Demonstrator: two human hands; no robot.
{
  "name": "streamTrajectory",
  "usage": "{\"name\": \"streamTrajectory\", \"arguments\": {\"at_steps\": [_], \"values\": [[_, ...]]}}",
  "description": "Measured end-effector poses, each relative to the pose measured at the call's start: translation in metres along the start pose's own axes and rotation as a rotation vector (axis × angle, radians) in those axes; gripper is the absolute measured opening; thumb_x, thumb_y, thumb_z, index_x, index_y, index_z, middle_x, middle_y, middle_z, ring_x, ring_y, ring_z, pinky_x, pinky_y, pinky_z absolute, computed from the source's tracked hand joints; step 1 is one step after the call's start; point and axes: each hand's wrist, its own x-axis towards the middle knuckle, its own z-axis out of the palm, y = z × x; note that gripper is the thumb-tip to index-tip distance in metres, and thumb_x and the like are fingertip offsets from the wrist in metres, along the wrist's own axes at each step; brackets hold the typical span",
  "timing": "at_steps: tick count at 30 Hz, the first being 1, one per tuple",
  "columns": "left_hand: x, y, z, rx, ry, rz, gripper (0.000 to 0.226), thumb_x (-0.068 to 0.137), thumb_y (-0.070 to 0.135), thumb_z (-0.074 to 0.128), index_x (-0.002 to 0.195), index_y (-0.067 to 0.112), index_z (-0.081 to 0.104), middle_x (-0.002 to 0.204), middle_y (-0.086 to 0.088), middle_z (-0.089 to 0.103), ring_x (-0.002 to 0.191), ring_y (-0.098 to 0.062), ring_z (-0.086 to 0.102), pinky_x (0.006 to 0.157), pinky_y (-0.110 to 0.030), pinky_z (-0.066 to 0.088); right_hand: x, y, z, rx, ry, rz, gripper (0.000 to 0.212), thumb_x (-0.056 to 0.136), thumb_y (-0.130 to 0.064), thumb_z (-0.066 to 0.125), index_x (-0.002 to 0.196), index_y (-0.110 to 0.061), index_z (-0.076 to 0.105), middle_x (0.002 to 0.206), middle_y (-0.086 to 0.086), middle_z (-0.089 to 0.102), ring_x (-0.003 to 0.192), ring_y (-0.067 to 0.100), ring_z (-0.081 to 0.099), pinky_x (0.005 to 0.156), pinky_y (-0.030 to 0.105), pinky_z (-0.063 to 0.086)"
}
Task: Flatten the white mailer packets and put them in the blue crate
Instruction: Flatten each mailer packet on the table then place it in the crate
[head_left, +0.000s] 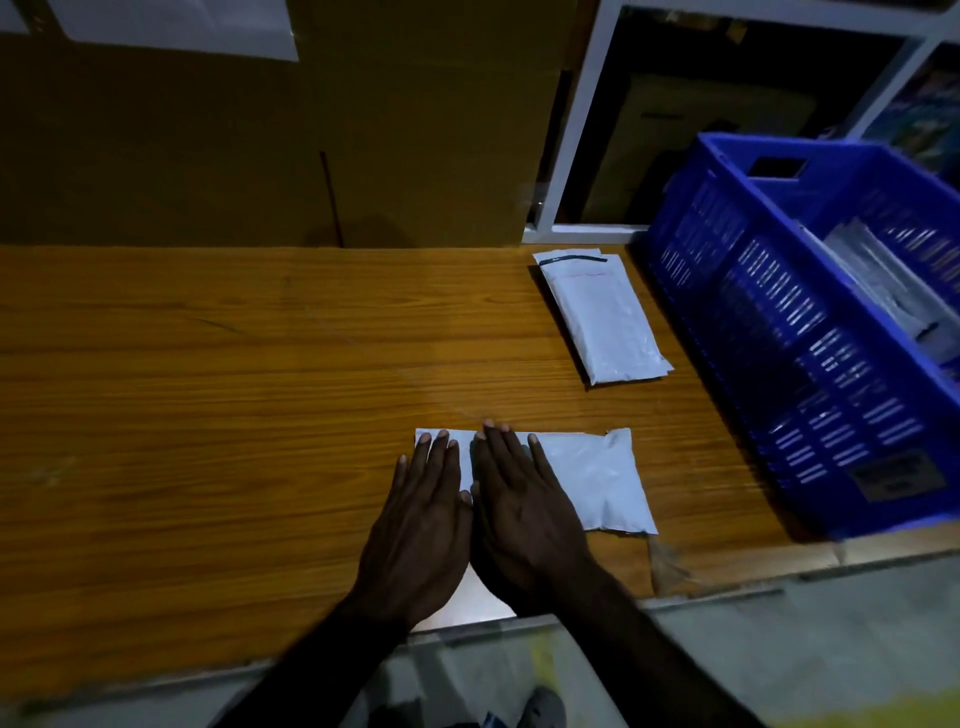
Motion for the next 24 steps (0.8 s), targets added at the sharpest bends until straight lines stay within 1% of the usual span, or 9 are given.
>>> {"name": "streamTrajectory", "arguments": {"at_steps": [3, 5, 7, 10, 14, 18, 20, 22, 24], "values": [[0.005, -0.002, 0.006, 0.031, -0.028, -0.015, 0.059, 0.103, 0.034, 0.014, 0.15, 0.004, 0.032, 0.158, -0.009, 0.024, 0.147, -0.026, 0.021, 0.117, -0.038, 0.01, 0.006, 0.002, 0.004, -0.016, 0.01, 0.02, 0.053, 0.098, -0.026, 0.038, 0.139, 0.006, 0.049, 0.147, 0.024, 0.044, 0.141, 0.035, 0.039, 0.115, 0.05, 0.025], [0.006, -0.004, 0.009, 0.049, -0.046, -0.01, 0.058, 0.102, 0.034, 0.016, 0.151, 0.007, 0.03, 0.159, -0.009, 0.022, 0.148, -0.026, 0.019, 0.117, -0.039, 0.01, 0.003, 0.002, 0.006, 0.006, 0.008, 0.013, 0.052, 0.101, -0.026, 0.032, 0.138, 0.006, 0.051, 0.145, 0.024, 0.047, 0.14, 0.034, 0.041, 0.116, 0.049, 0.027], [0.006, -0.005, 0.008, 0.086, -0.059, -0.007, 0.058, 0.1, 0.032, 0.02, 0.153, 0.009, 0.027, 0.16, -0.009, 0.02, 0.149, -0.025, 0.016, 0.117, -0.041, 0.011, 0.0, 0.003, 0.008, 0.012, 0.022, -0.01, 0.051, 0.102, -0.025, 0.033, 0.138, 0.007, 0.05, 0.146, 0.025, 0.046, 0.141, 0.034, 0.039, 0.117, 0.05, 0.027], [0.006, -0.007, 0.007, 0.163, -0.078, 0.008, 0.058, 0.099, 0.032, 0.023, 0.151, 0.007, 0.03, 0.158, -0.012, 0.025, 0.147, -0.026, 0.022, 0.116, -0.043, 0.014, -0.002, 0.003, 0.009, 0.009, 0.026, -0.009, 0.05, 0.1, -0.024, 0.04, 0.138, 0.007, 0.05, 0.147, 0.025, 0.044, 0.142, 0.034, 0.037, 0.117, 0.052, 0.027], [0.008, -0.01, 0.007, 0.215, -0.124, 0.031, 0.059, 0.097, 0.032, 0.025, 0.15, 0.005, 0.034, 0.157, -0.013, 0.028, 0.146, -0.028, 0.023, 0.114, -0.043, 0.015, 0.001, 0.006, 0.009, 0.016, -0.041, -0.003, 0.05, 0.1, -0.024, 0.036, 0.139, 0.005, 0.049, 0.148, 0.024, 0.043, 0.142, 0.033, 0.038, 0.118, 0.051, 0.026], [0.013, -0.007, 0.002, 0.239, -0.13, 0.034, 0.059, 0.096, 0.031, 0.026, 0.143, 0.001, 0.044, 0.151, -0.018, 0.038, 0.142, -0.033, 0.033, 0.114, -0.042, 0.014, 0.007, 0.013, 0.001, 0.093, -0.041, 0.0, 0.05, 0.102, -0.023, 0.028, 0.133, 0.006, 0.056, 0.141, 0.026, 0.051, 0.133, 0.036, 0.048, 0.113, 0.053, 0.035], [0.019, -0.001, -0.002, 0.23, -0.109, 0.044, 0.057, 0.097, 0.029, 0.027, 0.139, -0.003, 0.047, 0.147, -0.021, 0.043, 0.139, -0.034, 0.038, 0.114, -0.042, 0.015, 0.005, 0.019, -0.008, 0.036, -0.031, 0.024, 0.05, 0.096, -0.023, 0.038, 0.132, 0.007, 0.056, 0.141, 0.026, 0.051, 0.133, 0.038, 0.048, 0.114, 0.053, 0.033], [0.023, 0.008, -0.001, 0.208, -0.098, 0.087, 0.055, 0.097, 0.026, 0.028, 0.139, -0.004, 0.047, 0.146, -0.021, 0.044, 0.139, -0.033, 0.038, 0.113, -0.042, 0.018, 0.0, 0.024, -0.013, -0.054, -0.072, 0.053, 0.067, 0.079, -0.029, 0.053, 0.135, 0.007, 0.052, 0.143, 0.027, 0.048, 0.136, 0.04, 0.044, 0.114, 0.056, 0.028], [0.026, 0.014, 0.003, 0.196, -0.113, 0.121, 0.055, 0.096, 0.026, 0.028, 0.138, -0.003, 0.049, 0.145, -0.019, 0.046, 0.139, -0.031, 0.039, 0.113, -0.042, 0.02, -0.007, 0.024, -0.01, -0.07, -0.122, 0.067, 0.077, 0.071, -0.031, 0.059, 0.138, 0.008, 0.049, 0.145, 0.027, 0.046, 0.139, 0.039, 0.04, 0.116, 0.055, 0.026]]}}
